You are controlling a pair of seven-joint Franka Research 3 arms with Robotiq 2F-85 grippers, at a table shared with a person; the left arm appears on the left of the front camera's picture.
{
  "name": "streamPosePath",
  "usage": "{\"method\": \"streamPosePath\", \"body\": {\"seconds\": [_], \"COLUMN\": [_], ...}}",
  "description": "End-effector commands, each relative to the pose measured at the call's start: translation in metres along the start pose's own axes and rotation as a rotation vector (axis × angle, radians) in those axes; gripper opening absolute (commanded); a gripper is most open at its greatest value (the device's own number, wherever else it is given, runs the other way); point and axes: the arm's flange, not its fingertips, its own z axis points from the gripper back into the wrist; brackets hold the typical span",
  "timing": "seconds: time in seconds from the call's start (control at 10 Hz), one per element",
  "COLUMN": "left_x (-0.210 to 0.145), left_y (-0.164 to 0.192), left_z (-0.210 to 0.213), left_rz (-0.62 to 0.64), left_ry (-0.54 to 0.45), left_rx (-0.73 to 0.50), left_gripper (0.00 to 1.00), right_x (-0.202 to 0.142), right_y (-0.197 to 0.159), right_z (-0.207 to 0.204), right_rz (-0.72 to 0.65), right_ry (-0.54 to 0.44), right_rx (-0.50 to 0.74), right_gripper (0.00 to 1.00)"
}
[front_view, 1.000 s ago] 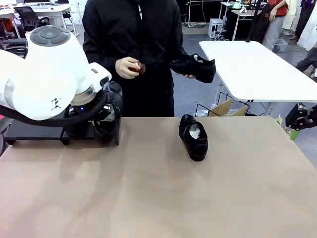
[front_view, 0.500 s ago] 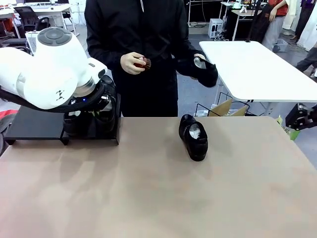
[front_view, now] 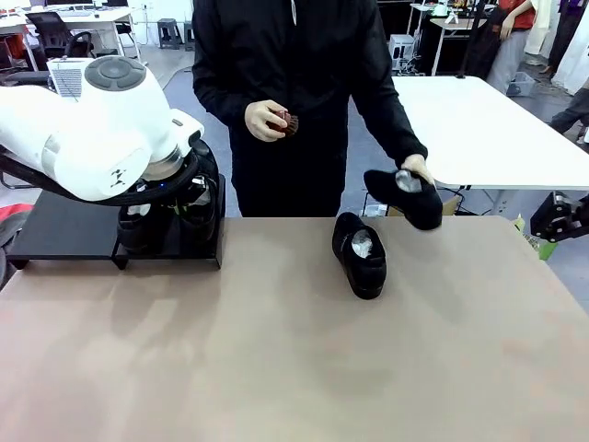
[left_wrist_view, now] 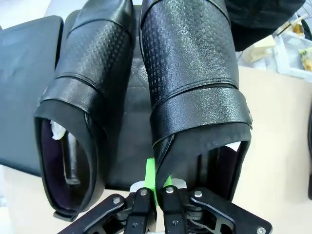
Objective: Organize the shoes by placing them on the stand.
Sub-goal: Place the Shoe from the middle of the table onto the Shoes Stand.
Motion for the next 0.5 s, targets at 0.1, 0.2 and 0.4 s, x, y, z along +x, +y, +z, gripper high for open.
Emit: {"method": "streamPosePath", "body": {"seconds": [0.1, 0.2, 0.4], "left_x": [0.0060, 0.0051, 0.0045], "left_y": [-0.0096, -0.0102, -0.0080], "left_z": [-0.0098, -0.0121, -0.0163], "left_rz": [0.012, 0.004, -0.004], "left_ry": [-0.033, -0.031, -0.014], "left_rx": [0.010, 0.012, 0.015], "left_gripper": [0.00, 0.00, 0.00], "right_x": [-0.0012, -0.0012, -0.0012], "right_y": [-0.0009, -0.0009, -0.0009], "right_z": [-0.0018, -0.0018, -0.0018], "right_rz": [-0.002, -0.002, -0.002], "right_ry": [-0.001, -0.001, -0.001], "right_rx": [0.003, 0.003, 0.003], "right_gripper": [1.00, 1.00, 1.00]}}
